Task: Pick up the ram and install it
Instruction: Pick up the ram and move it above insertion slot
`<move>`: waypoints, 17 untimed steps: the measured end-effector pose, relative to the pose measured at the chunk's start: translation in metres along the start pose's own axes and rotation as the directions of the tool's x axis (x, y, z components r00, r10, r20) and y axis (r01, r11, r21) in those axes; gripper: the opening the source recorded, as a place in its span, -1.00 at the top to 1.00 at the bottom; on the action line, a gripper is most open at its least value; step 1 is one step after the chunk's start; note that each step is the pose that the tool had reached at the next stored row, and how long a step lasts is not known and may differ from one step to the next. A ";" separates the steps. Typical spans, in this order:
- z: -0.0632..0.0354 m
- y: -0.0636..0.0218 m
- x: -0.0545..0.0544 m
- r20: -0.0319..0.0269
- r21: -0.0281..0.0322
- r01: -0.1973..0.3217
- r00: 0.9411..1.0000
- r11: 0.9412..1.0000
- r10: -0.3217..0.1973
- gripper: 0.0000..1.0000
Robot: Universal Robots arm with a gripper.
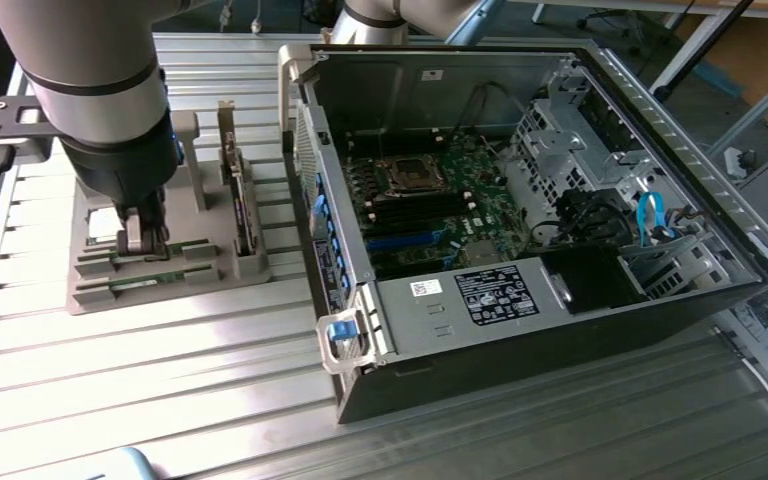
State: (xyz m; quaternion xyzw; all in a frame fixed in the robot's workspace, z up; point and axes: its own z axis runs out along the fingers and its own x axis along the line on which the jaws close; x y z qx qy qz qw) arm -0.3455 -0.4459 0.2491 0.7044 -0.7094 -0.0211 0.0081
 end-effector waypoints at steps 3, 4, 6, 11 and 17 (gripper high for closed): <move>0.0009 0.0000 0.000 0.000 0.000 0.000 1.000 1.000 0.000 0.40; 0.0012 0.0000 0.000 0.000 0.000 0.000 1.000 1.000 0.000 0.40; 0.0018 0.0000 0.000 0.000 0.000 0.000 1.000 1.000 0.000 0.40; 0.0038 0.0002 0.000 0.000 0.000 0.000 1.000 1.000 0.000 0.40; 0.0056 0.0009 0.000 0.000 0.000 0.000 1.000 1.000 0.000 0.40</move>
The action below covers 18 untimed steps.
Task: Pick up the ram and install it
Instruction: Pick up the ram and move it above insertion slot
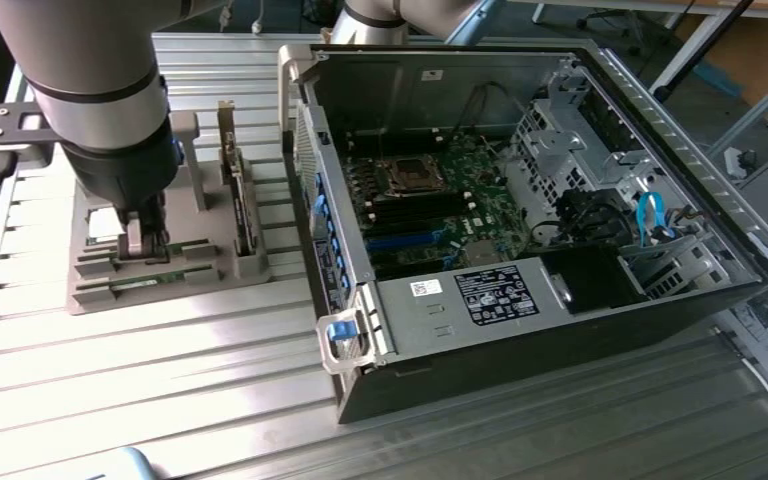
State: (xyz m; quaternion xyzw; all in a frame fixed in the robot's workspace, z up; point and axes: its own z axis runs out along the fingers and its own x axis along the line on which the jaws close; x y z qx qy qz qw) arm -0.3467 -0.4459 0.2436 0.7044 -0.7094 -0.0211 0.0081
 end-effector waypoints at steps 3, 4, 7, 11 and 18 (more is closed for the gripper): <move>0.0013 0.0012 0.000 0.000 0.000 0.000 1.000 1.000 0.000 0.40; 0.0018 0.0017 0.000 0.000 0.000 0.000 1.000 1.000 0.000 0.40; 0.0028 0.0028 0.000 0.000 0.000 0.000 1.000 1.000 0.000 0.40; 0.0042 0.0037 0.001 0.000 0.000 0.000 1.000 1.000 0.000 0.40; 0.0064 0.0052 0.001 0.000 0.000 0.000 1.000 1.000 0.000 0.40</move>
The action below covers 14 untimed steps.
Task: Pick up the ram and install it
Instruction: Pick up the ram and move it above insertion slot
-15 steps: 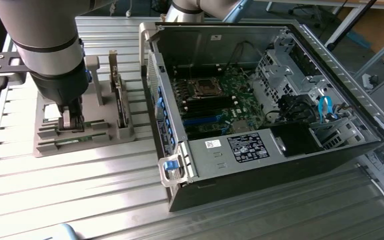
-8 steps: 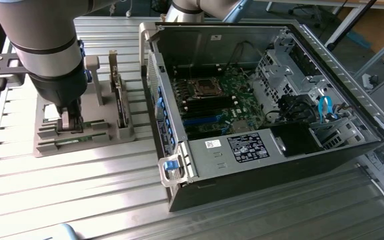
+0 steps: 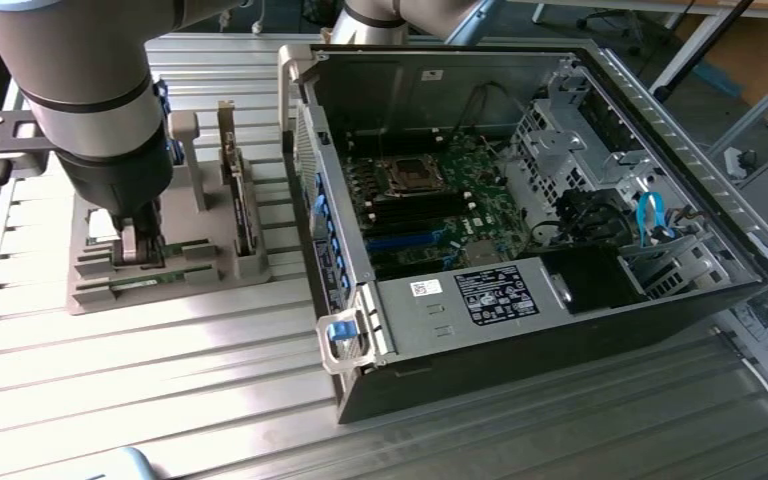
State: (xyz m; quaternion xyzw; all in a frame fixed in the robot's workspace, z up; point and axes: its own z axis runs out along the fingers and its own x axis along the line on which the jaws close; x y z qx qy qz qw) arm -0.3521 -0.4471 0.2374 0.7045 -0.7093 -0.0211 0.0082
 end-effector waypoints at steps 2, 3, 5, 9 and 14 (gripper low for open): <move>0.0005 0.0003 0.000 0.000 0.000 0.000 1.000 1.000 0.000 0.40; 0.0008 0.0004 0.000 0.000 0.000 0.000 1.000 1.000 0.000 0.40; 0.0016 0.0008 0.000 0.000 0.000 0.000 1.000 1.000 0.000 0.40; 0.0034 0.0018 0.000 0.000 0.000 0.000 1.000 1.000 0.000 0.40; 0.0051 0.0031 0.001 0.000 0.000 0.001 1.000 1.000 -0.001 0.40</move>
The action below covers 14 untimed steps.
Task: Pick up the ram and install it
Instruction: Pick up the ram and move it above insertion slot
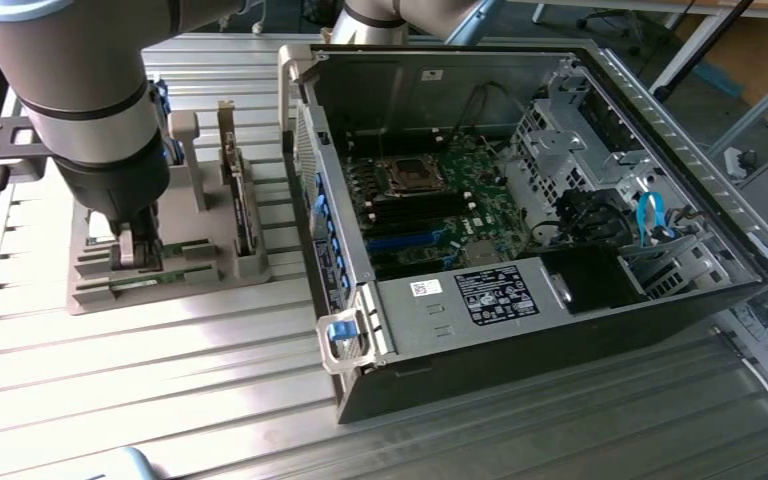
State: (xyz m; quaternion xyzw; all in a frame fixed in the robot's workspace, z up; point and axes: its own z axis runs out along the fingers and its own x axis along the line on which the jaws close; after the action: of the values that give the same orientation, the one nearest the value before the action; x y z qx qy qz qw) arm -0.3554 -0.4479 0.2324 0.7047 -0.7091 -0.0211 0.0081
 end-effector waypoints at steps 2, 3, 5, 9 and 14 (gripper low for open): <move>0.0007 0.0003 0.000 0.000 0.000 0.000 1.000 1.000 0.000 0.40; 0.0011 0.0005 0.000 0.000 0.000 0.000 1.000 1.000 0.000 0.40; 0.0017 0.0006 0.001 0.000 0.000 0.001 1.000 1.000 -0.001 0.40; 0.0034 0.0005 0.003 0.000 0.000 0.004 1.000 1.000 -0.004 0.40; 0.0053 0.0006 0.005 0.000 0.000 0.006 1.000 1.000 -0.006 0.40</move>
State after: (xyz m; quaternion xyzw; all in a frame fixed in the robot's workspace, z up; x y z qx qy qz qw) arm -0.3563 -0.4528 0.2270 0.7070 -0.7068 -0.0211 0.0082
